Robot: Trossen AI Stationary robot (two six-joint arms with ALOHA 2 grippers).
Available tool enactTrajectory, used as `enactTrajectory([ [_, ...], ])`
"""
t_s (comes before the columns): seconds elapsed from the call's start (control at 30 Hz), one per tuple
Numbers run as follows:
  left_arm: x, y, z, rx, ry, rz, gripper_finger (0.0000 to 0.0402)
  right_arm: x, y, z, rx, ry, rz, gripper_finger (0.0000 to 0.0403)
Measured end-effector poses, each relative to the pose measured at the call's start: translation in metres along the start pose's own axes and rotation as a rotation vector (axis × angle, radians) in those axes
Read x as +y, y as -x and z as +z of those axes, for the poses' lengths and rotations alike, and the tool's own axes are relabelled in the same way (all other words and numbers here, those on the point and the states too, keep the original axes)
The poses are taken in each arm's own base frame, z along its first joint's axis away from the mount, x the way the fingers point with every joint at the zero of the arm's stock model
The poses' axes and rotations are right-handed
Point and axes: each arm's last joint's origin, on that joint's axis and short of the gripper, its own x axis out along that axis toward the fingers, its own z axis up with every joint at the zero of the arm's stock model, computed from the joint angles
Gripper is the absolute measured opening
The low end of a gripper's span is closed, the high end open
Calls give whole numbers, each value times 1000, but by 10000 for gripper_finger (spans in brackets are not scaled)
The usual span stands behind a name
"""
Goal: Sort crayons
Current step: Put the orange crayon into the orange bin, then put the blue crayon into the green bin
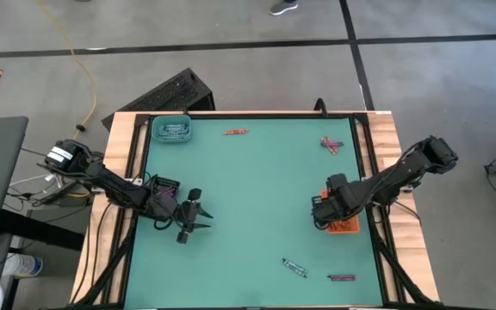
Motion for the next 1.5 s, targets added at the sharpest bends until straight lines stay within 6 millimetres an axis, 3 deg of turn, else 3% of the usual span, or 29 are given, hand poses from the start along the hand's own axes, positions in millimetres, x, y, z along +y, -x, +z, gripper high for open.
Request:
enactTrajectory([
  [0.47, 0, 0, -2, 16, 14, -1, 129, -2, 0, -1, 24, 22, -27, 133],
  [0.73, -1, 0, -2, 20, 14, -30, 129, 14, 39, -12, -2, 174, 211, 134],
  [0.97, -2, 0, -3, 28, 13, -72, 129, 50, 80, -53, -64, 414, 751, 128],
  [1.1, -2, 0, -3, 32, 12, -72, 129, 73, 83, -89, -104, 562, 946, 128],
  [1.27, -2, 0, -3, 30, 5, -66, 129, 93, 60, -125, -116, 685, 894, 127],
  [1.5, -1, 0, -3, 30, 10, -47, 129, 107, 37, -155, -121, 754, 730, 127],
])
